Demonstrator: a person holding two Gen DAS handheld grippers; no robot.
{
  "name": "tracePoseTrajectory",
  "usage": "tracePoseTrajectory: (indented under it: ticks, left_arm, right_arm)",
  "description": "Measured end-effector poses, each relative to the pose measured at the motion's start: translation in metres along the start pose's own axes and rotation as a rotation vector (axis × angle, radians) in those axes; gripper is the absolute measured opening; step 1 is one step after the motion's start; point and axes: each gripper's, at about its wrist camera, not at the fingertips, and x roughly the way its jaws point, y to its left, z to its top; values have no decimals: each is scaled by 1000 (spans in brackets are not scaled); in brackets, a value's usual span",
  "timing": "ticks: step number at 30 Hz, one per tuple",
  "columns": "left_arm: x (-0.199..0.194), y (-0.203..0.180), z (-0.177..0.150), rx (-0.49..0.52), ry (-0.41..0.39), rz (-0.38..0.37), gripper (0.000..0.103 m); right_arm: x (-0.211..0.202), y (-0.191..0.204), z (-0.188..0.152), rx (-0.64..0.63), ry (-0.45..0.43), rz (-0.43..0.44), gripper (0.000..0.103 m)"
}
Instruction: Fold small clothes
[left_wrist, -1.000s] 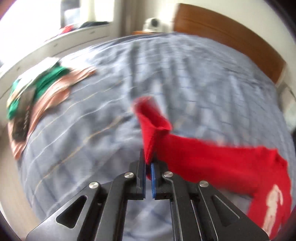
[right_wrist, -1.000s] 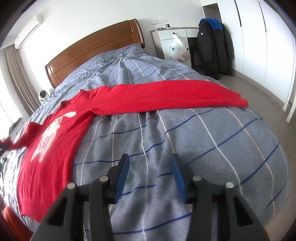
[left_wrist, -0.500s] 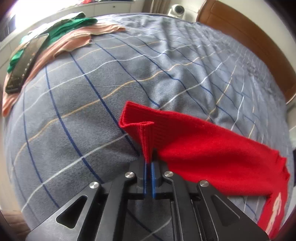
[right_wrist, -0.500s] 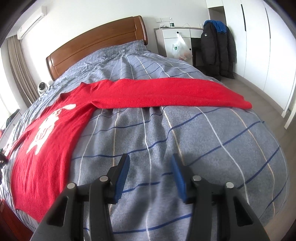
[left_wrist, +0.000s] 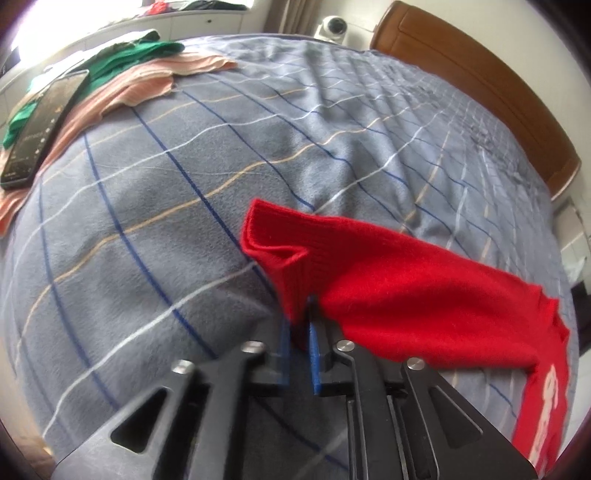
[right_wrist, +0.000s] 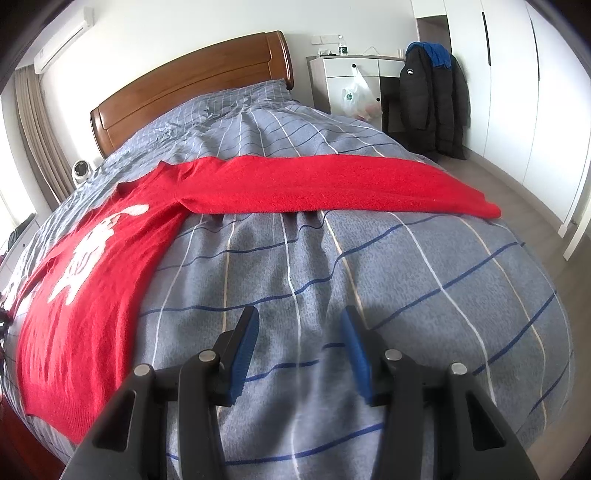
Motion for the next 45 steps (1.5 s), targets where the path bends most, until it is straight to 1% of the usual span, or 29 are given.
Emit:
tracePoseTrajectory:
  ticks: [1,2,3,4,5,6,10,13,15,18,19,22,24,25,26,30,36,45]
  left_arm:
    - [-7,-3,-2,13,-4,14,44]
    - [-15,-5,-5,31,-12,36,55]
    - [-28,-9,-10,56,-31,60,73]
    - [-40,-13,-15,80,-56,64,79]
    - [-52,-17,-22,105,-77,55,81]
    - [-65,-23,-32,142,-87,27,83]
    - [-95,-46,-75,259,-69,-77,91]
    - [-91,-63,-103,305,-41,-130,93]
    - [-79,-71,-113,337,-21,-143,93]
    - [-58,-80,-120,357,7,-122,93]
    - [-52,-82,-120,367,4,-106,94]
    - [-47,-89,-129,430,-36,-83,101]
    - [-47,-90,-135,457,-53,-74,102]
    - [-47,-89,-137,458,-62,-76,102]
    - [-46,-88,-138,453,-65,-78,102]
    - [-44,-89,-140,445,-69,-76,103]
    - [-43,-94,-146,472,-86,-41,103]
    - [-44,-94,-147,474,-86,-33,103]
  right_arm:
    - [-1,-1,0,4,-3,2,50]
    - [-2,-2,0,10,-9,5,55]
    - [-5,-2,0,17,-20,6,57]
    - [-8,-4,1,23,-34,6,59]
    - [-10,-5,1,29,-46,3,61]
    - [-12,-6,2,33,-56,1,61]
    - [-22,-4,4,21,-103,-13,62]
    - [-27,6,7,-13,-118,-12,63]
    - [-27,14,9,-24,-110,6,66]
    - [-21,29,12,-33,-84,44,66]
    - [-19,35,12,-45,-82,48,66]
    - [-6,44,8,-83,-62,46,70]
    - [8,44,-1,-94,-24,25,70]
    - [19,42,-8,-97,18,8,70]
    - [25,40,-11,-96,36,3,70]
    - [26,42,-13,-106,23,-8,73]
    - [28,41,-19,-113,7,-16,76]
    - [30,46,-21,-126,-4,-29,78]
